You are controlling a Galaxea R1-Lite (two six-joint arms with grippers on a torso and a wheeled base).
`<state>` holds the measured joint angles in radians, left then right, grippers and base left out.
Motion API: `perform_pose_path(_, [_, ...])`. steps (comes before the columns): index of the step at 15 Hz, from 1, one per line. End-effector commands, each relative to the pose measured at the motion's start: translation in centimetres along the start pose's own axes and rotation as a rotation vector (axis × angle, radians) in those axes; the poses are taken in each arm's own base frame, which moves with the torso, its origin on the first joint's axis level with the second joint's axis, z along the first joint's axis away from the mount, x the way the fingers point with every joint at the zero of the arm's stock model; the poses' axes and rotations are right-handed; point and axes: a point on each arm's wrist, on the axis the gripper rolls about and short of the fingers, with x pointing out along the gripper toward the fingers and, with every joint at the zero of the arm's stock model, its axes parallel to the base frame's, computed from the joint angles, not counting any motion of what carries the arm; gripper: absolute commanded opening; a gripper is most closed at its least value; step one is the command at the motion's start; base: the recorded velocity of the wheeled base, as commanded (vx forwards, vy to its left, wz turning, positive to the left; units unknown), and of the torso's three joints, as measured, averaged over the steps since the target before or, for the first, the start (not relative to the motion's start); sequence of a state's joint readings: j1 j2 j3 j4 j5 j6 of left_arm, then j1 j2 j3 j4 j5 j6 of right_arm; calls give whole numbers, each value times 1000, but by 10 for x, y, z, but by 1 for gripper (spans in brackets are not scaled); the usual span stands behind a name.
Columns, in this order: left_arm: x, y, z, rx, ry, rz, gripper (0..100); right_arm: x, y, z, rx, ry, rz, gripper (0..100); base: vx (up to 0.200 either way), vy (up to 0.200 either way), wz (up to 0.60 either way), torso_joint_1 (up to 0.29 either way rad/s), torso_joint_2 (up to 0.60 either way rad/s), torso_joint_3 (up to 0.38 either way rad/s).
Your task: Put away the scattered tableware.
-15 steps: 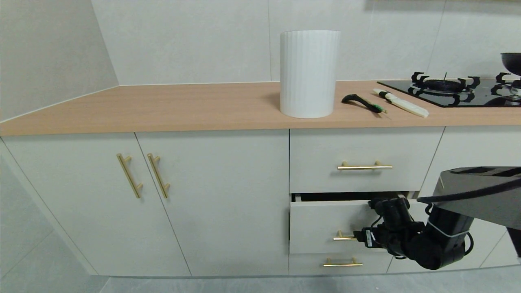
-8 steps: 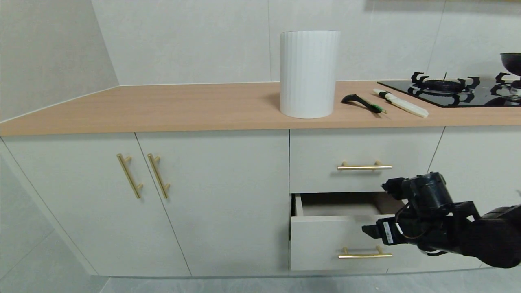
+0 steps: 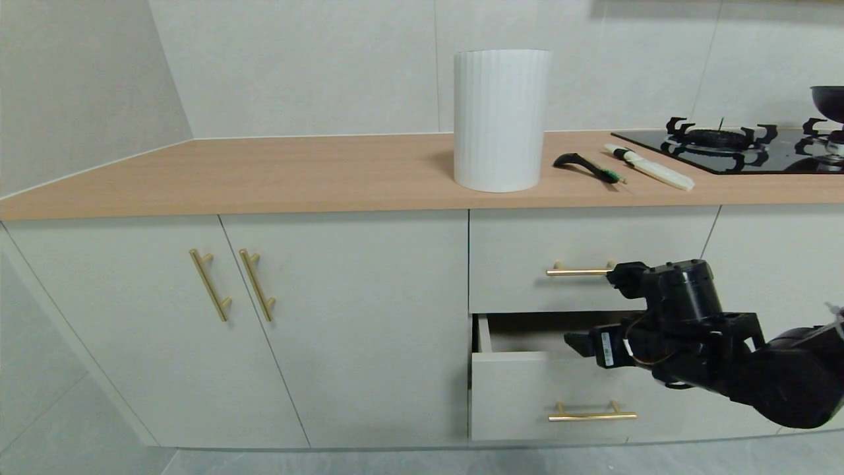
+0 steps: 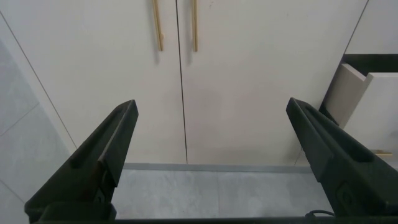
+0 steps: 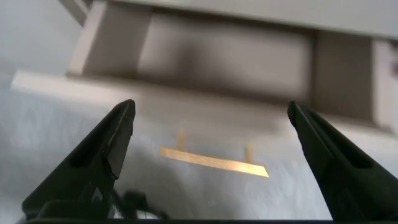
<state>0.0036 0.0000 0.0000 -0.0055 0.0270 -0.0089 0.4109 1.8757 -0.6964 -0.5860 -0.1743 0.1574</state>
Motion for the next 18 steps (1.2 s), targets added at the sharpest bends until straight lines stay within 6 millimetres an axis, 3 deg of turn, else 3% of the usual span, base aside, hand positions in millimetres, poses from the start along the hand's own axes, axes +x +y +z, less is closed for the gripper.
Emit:
perform_pose_path(1, [0,0,0,0,-1,2,100,33,3,-23,4,66,-16,100,0,0,0,0,0,0])
perform_pose_path(12, [0,0,0,0,-1,0,100,61,-7,-31,42,59,-67,100,0,0,0,0,0,0])
perform_pose_path(18, [0,0,0,0,-1,0,100,54,-7,-30,37,63,-63,100,0,0,0,0,0,0])
